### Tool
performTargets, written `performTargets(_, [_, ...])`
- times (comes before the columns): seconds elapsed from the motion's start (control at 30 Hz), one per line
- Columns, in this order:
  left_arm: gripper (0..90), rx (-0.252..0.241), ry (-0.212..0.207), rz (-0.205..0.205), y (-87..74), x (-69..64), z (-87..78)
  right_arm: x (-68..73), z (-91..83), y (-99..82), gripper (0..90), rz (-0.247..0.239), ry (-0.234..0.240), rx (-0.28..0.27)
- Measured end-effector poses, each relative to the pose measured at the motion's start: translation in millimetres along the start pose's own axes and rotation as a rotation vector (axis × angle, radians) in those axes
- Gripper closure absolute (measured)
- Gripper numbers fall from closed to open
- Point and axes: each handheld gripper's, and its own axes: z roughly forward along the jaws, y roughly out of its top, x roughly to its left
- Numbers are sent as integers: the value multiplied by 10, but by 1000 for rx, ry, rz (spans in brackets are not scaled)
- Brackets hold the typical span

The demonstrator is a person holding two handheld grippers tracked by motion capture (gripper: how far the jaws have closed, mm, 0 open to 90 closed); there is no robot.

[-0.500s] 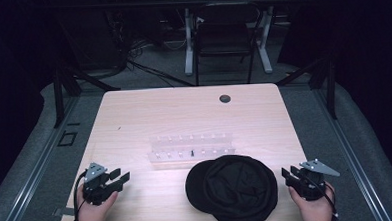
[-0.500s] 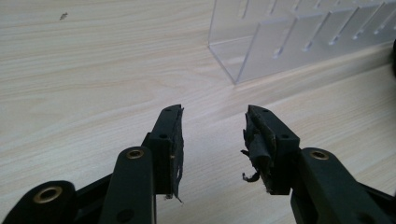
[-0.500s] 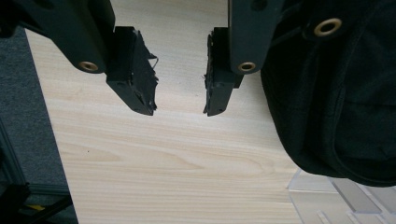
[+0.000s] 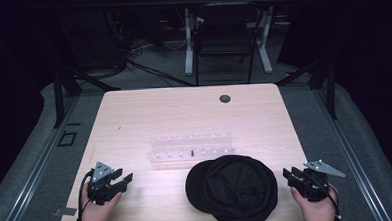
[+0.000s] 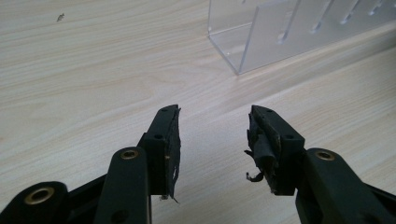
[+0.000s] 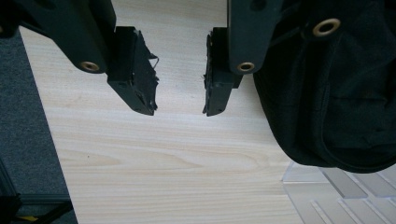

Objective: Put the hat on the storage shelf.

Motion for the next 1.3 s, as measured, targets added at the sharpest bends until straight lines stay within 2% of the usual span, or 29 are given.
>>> performTargets(0.1, [539, -19, -17, -25, -2, 2, 1, -8, 5, -10, 619, -5, -8, -5])
performTargets(0.27, [538, -22, -18, -19, -1, -16, 4, -26, 28, -45, 620, -3, -4, -4])
performTargets(0.37, [532, -20, -20, -19, -4, -14, -2, -20, 9, -37, 609, 4, -3, -25])
performTargets(0.5, [532, -22, -12, -12, -3, -28, 8, 4, -5, -17, 602, -11, -3, -21])
performTargets(0.67, [521, -17, -16, 1, 3, -74, 22, 24, -29, 46, 615, 2, 10, -6])
performTargets(0.77, [516, -6, -17, 9, 1, -90, 33, 43, -62, 111, 638, 9, 22, 31])
performTargets(0.9, [509, 9, -16, 14, -5, -104, 42, 85, -100, 218, 652, 16, 80, 76])
performTargets(0.93, [509, 12, -16, 11, -7, -107, 41, 99, -111, 243, 653, 10, 99, 84])
performTargets(1.03, [509, 11, -13, 5, -8, -112, 35, 144, -140, 326, 662, -23, 111, 116])
performTargets(1.13, [509, 13, -14, 10, -9, -116, 36, 165, -154, 393, 665, -34, 133, 145])
performTargets(1.3, [507, 17, -12, 16, -15, -137, 32, 194, -196, 505, 654, -96, 102, 223])
